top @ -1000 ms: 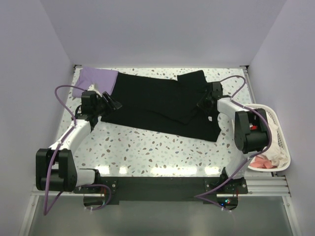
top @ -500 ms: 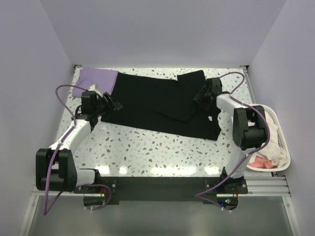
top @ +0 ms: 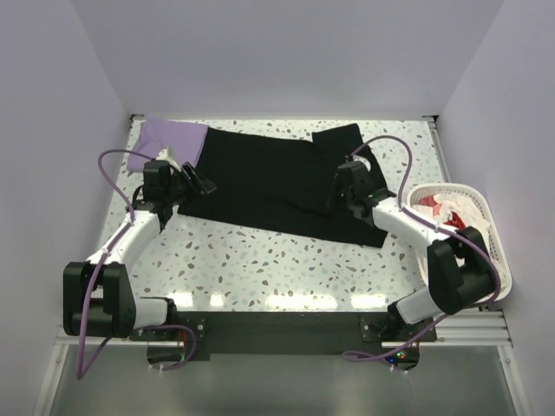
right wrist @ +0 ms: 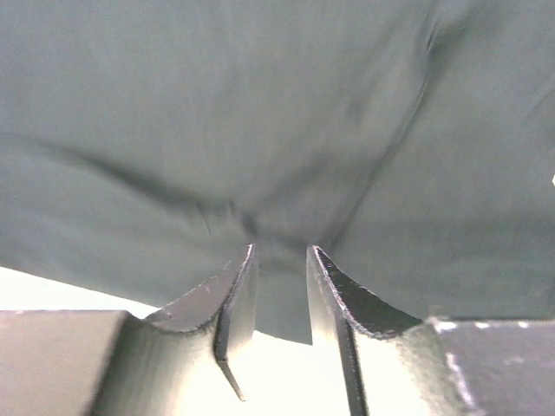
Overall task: Fold and stack the t-shirts
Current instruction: Fold the tshirt
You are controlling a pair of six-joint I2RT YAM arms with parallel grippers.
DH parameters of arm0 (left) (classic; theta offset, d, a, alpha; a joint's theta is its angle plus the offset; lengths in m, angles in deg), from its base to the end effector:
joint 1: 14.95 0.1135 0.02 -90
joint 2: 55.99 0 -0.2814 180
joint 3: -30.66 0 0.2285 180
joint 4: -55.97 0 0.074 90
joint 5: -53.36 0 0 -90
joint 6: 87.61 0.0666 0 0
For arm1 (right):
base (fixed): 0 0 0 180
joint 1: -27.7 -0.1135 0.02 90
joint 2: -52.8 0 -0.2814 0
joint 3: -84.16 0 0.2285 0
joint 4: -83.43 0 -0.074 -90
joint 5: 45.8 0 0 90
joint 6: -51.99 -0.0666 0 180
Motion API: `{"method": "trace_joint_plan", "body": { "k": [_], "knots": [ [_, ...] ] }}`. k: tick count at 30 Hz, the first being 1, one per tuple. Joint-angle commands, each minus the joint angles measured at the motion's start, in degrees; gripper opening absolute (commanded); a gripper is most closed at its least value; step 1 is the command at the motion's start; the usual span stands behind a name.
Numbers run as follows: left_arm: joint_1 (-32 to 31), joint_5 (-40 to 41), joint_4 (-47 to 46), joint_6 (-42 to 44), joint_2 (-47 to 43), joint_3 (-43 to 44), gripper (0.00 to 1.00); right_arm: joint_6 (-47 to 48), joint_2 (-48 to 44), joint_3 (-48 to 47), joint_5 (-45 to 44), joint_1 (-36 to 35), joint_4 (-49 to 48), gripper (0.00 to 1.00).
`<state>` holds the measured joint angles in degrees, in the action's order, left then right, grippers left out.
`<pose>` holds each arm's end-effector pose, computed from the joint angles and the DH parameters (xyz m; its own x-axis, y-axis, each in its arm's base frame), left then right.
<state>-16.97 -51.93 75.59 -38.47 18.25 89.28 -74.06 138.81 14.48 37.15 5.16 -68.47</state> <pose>0.2757 -0.0273 0.2430 -0.5992 -0.6103 -0.5182 -0.1887 0.7367 -0.6494 0.2985 0.1150 0.2319 -0.6990 0.3422 -0.6279 0.1384 0.9262 0.3508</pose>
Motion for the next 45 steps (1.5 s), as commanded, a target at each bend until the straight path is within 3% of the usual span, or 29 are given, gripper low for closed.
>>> {"method": "trace_joint_plan", "body": {
  "k": [1, 4, 12, 27, 37, 45],
  "knots": [
    [-0.3, -1.4, -0.9, 1.0, -1.4, 2.0, 0.57, 2.3, -2.5, 4.6, -6.0, -3.5, 0.3, 0.32],
    [-0.3, -1.6, -1.2, 0.7, -1.3, 1.9, 0.57, 2.4, -2.6, 6.5, -8.0, -7.2, 0.0, 0.32],
    [-0.3, -2.0, -1.3, 0.4, -0.8, 1.9, 0.57, 2.8, 4.5, 3.9, -9.7, -8.6, -1.2, 0.31],
    [-0.3, -1.6, -1.0, 0.5, -1.0, 2.1, 0.57, 5.2, 15.4, -10.6, -14.0, -8.5, 3.5, 0.32],
    [-0.3, -1.5, -0.9, 0.4, -0.8, 2.0, 0.57, 9.2, 24.2, -22.2, -13.6, -8.5, 1.6, 0.33],
    [-0.2, -1.5, -1.0, 0.4, -1.3, 1.2, 0.58, 10.7, 24.2, -25.9, -13.1, -8.6, 1.7, 0.36]
  ]
}}
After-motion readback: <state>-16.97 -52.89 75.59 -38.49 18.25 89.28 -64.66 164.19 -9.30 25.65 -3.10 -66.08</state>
